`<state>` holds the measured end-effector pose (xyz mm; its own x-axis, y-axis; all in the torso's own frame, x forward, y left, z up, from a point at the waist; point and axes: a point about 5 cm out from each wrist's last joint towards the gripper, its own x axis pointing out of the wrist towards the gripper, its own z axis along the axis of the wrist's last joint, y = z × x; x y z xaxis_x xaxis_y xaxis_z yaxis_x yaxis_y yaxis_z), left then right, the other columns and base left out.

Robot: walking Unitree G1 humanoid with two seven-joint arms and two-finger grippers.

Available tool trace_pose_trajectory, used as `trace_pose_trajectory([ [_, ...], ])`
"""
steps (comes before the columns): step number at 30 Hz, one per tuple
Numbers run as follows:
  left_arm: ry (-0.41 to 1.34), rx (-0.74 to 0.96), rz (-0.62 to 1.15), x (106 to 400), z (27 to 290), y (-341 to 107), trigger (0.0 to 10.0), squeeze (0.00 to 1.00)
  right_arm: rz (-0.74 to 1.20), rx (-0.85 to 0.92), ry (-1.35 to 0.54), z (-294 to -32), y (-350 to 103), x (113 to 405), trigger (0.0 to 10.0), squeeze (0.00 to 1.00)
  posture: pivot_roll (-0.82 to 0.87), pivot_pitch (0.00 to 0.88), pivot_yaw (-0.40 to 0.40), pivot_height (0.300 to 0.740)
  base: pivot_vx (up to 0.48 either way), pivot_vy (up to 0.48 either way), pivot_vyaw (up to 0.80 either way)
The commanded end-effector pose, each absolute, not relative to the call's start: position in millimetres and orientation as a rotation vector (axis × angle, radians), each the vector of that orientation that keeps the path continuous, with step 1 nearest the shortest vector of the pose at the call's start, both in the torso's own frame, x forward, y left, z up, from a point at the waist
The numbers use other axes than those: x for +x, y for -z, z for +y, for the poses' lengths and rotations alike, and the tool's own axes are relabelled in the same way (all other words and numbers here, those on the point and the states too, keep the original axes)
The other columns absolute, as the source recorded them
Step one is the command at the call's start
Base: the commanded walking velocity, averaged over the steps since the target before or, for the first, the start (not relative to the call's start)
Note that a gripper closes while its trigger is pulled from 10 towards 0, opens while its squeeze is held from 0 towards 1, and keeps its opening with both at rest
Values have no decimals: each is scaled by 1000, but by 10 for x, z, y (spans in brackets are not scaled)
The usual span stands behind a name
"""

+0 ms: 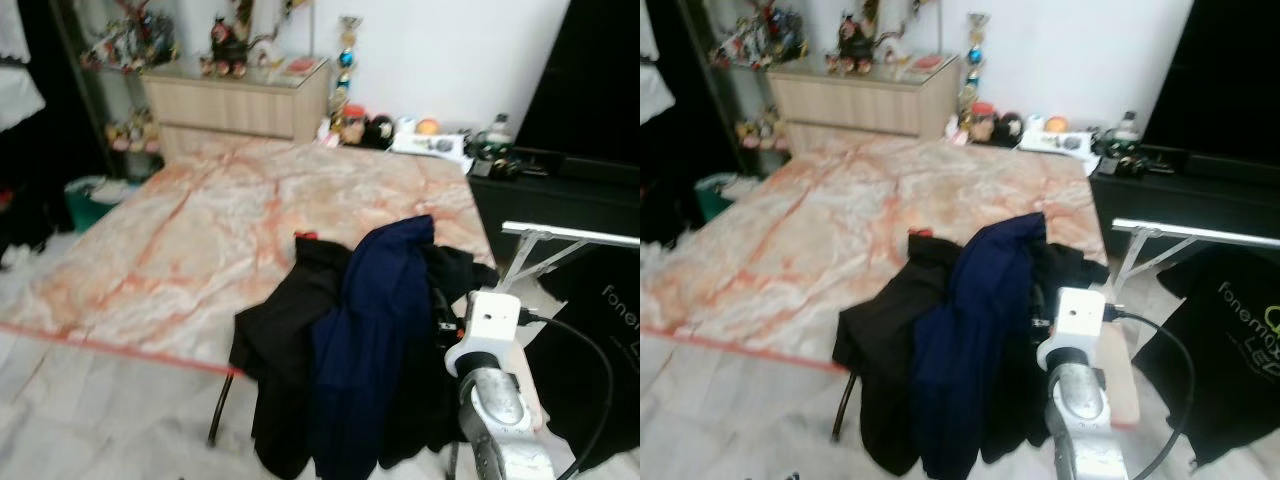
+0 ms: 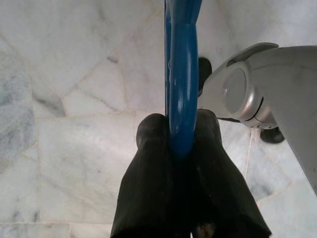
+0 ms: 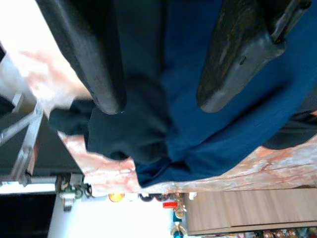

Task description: Hang hanger

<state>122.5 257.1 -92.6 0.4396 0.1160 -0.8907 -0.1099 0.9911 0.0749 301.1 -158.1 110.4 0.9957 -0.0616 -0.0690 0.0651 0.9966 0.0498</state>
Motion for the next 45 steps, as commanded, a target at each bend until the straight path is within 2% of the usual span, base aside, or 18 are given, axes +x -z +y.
trace_pose_trajectory([
  [1, -121, 37, 1099, 1275, 2597, 902, 10000, 0, 70, 48, 68, -1575, -1090, 3019, 10000, 0, 133, 0, -40, 740, -262, 0, 0],
  [19, -122, 56, 1101, 1271, 2660, 882, 10000, 0, 106, 74, 94, -1635, -978, 3036, 10000, 0, 112, 0, -23, 740, -262, 0, 0],
  [34, -131, 56, 1087, 1304, 2674, 866, 10000, 0, 133, 92, 98, -1617, -908, 3053, 10000, 0, 124, 0, -43, 740, -259, 0, 0],
  [45, -149, 105, 1055, 1327, 2691, 850, 10000, 0, 195, 66, 106, -1667, -802, 3056, 10000, 0, 133, 0, -52, 740, 0, 0, 0],
])
